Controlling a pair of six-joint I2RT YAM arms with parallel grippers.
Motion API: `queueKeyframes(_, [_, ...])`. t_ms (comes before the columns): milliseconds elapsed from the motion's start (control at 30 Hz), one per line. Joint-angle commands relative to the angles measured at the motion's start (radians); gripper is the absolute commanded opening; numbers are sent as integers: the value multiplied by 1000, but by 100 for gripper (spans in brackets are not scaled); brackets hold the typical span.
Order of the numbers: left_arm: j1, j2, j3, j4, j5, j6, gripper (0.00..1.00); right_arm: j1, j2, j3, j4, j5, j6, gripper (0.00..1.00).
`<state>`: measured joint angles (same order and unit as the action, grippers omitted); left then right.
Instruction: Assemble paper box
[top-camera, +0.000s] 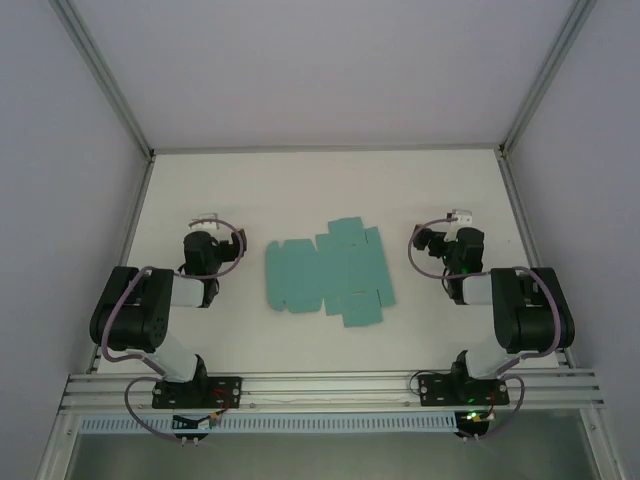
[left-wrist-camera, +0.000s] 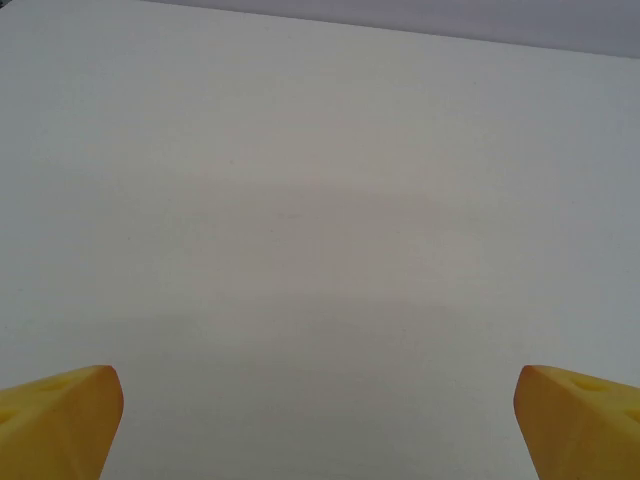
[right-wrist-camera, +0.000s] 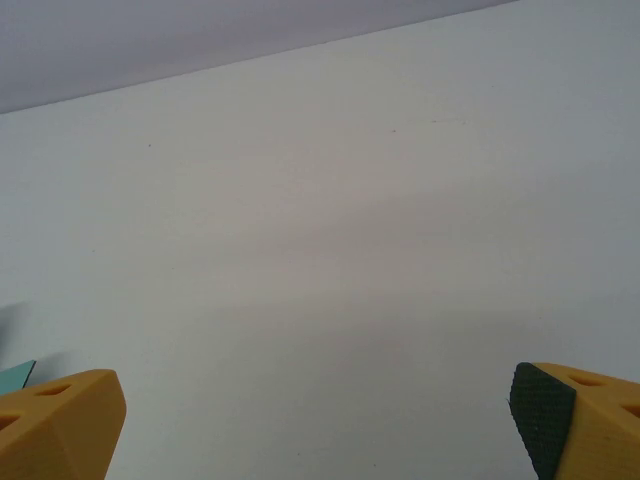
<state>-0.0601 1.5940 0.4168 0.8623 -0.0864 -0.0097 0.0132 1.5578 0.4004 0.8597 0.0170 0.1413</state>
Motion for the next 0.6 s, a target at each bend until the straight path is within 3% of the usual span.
queueKeyframes(0, [8, -8, 5, -11, 17, 7, 100, -2, -7, 0, 32, -11, 2, 100])
queueKeyframes(567, [8, -7, 10, -19, 17, 6, 100, -1, -8, 4, 27, -11, 4, 100])
